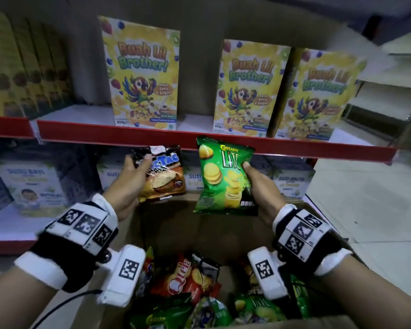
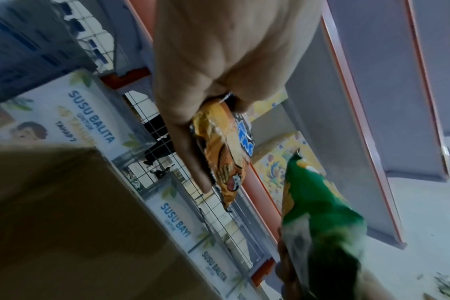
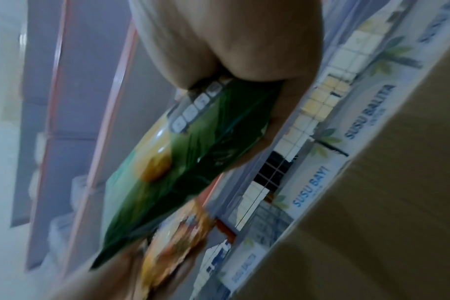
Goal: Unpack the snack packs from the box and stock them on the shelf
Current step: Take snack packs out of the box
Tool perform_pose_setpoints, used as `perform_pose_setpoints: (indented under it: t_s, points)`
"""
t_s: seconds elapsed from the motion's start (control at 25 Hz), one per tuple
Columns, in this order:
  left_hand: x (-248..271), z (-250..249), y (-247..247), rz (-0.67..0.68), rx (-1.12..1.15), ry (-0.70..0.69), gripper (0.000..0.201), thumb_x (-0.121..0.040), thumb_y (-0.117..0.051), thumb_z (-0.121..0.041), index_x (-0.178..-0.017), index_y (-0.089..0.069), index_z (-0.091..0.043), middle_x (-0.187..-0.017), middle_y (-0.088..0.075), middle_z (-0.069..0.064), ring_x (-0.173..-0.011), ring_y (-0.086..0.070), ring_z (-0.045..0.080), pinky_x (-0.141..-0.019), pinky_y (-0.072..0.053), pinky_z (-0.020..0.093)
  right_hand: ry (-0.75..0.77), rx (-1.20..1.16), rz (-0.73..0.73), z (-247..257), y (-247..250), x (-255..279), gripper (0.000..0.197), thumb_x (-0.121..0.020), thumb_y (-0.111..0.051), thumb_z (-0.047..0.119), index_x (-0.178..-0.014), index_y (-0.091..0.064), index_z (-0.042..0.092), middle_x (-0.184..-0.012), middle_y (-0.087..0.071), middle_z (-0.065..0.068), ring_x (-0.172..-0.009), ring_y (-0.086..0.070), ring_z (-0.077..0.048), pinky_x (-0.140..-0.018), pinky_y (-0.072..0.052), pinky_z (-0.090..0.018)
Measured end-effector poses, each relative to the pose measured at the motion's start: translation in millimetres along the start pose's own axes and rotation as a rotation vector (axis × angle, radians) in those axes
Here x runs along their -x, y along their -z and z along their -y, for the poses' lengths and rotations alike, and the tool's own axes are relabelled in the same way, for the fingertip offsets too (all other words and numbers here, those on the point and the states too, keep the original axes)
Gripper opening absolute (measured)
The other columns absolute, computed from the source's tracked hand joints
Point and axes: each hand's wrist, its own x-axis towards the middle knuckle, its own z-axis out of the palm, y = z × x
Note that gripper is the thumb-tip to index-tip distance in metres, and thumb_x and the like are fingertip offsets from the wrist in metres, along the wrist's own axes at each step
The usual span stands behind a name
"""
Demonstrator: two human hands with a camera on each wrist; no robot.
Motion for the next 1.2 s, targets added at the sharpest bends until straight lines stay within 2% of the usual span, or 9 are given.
perform_pose_setpoints:
  t_s: [0.16,0.28,0.4,0.48,0.56,0.64,0.8,0.92,1.2]
  points:
    - [13.4,7.4,-27.0,0.254,0.213,0.112,0.1,-0.081,-0.059,-0.056,-0.151,0.008,-0.031,-0.151,-0.034,-0.003,-0.122,-0.057,0.026,-0.088,-0.054,0.047,0.18,0.283,-0.008,4.2,-15.6,14.1,0.041,-0.1,-0.035,0.04,-0.114,-0.06,0.009,-0.115,-0.065,-0.006,-0.109,-0.059,-0.02,-0.096,-0.045,-0.035]
    - [25.2,14.7,-29.9,0.352,0.113,0.079,0.138,-0.037,-0.084,-0.064,-0.15,-0.014,-0.027,-0.142,-0.05,0.009,-0.117,-0.059,0.028,-0.073,-0.058,0.039,0.231,0.492,-0.054,-9.5,-30.5,21.5,0.041,-0.101,-0.03,0.039,-0.101,-0.057,0.008,-0.098,-0.062,-0.006,-0.093,-0.056,-0.02,-0.072,-0.037,-0.026]
    - [26.0,24.9,-19.5,0.257,-0.006,-0.029,0.081,-0.048,-0.09,-0.029,-0.112,-0.041,-0.016,-0.106,-0.065,0.01,-0.082,-0.069,0.016,-0.059,-0.055,0.027,0.17,0.46,0.094,-29.0,-45.1,23.6,0.05,-0.1,-0.029,0.044,-0.126,-0.052,0.008,-0.126,-0.058,-0.01,-0.119,-0.053,-0.024,-0.099,-0.041,-0.034]
    - [21.3,25.3,-3.4,0.171,-0.099,-0.07,0.056,-0.066,-0.08,-0.009,-0.109,-0.045,-0.011,-0.106,-0.064,0.011,-0.092,-0.067,0.023,-0.073,-0.056,0.033,0.058,0.395,0.247,-36.7,-51.4,20.5,0.059,-0.097,-0.022,0.054,-0.136,-0.047,0.017,-0.138,-0.051,-0.002,-0.127,-0.048,-0.018,-0.109,-0.035,-0.036]
    - [14.6,23.8,18.0,0.124,-0.124,-0.072,0.058,-0.075,-0.075,-0.007,-0.125,-0.045,-0.009,-0.117,-0.063,0.014,-0.107,-0.064,0.03,-0.091,-0.053,0.046,-0.132,0.231,0.302,-44.3,-57.2,17.3,0.059,-0.096,-0.019,0.056,-0.116,-0.058,0.017,-0.102,-0.062,-0.001,-0.085,-0.065,-0.013,-0.076,-0.054,-0.03]
    - [11.2,21.0,40.0,0.105,-0.087,-0.067,0.049,-0.074,-0.075,-0.01,-0.116,-0.051,-0.021,-0.11,-0.068,0.008,-0.097,-0.07,0.024,-0.08,-0.058,0.046,-0.314,0.256,0.374,-59.6,-66.5,16.5,0.048,-0.102,-0.029,0.039,-0.114,-0.056,0.002,-0.085,-0.059,-0.009,-0.057,-0.06,-0.013,-0.051,-0.052,-0.025]
    - [6.9,23.0,68.3,0.063,-0.026,-0.079,0.046,-0.06,-0.077,-0.018,-0.093,-0.046,-0.028,-0.098,-0.071,0.002,-0.084,-0.071,0.022,-0.074,-0.058,0.045,-0.203,1.154,0.994,-97.8,-87.6,29.3,0.048,-0.094,-0.054,0.035,-0.137,-0.046,0.014,-0.139,-0.05,-0.009,-0.119,-0.053,-0.025,-0.09,-0.04,-0.027]
    - [4.8,27.0,77.3,0.069,-0.014,-0.062,0.053,-0.055,-0.079,-0.02,-0.095,-0.045,-0.027,-0.095,-0.074,0.0,-0.082,-0.072,0.023,-0.07,-0.059,0.044,-0.255,1.295,1.335,-121.3,-102.0,46.5,0.064,-0.089,-0.061,0.043,-0.145,-0.034,0.026,-0.155,-0.028,0.0,-0.14,-0.027,-0.022,-0.11,-0.025,-0.034]
    - [3.8,24.0,85.2,0.059,0.029,-0.107,0.051,-0.058,-0.078,-0.02,-0.095,-0.044,-0.029,-0.088,-0.074,-0.008,-0.076,-0.073,0.014,-0.056,-0.057,0.033,-0.112,1.354,1.237,-139.1,-98.7,51.9,0.056,-0.085,-0.07,0.026,-0.134,-0.05,0.011,-0.138,-0.049,-0.008,-0.121,-0.049,-0.025,-0.09,-0.038,-0.027]
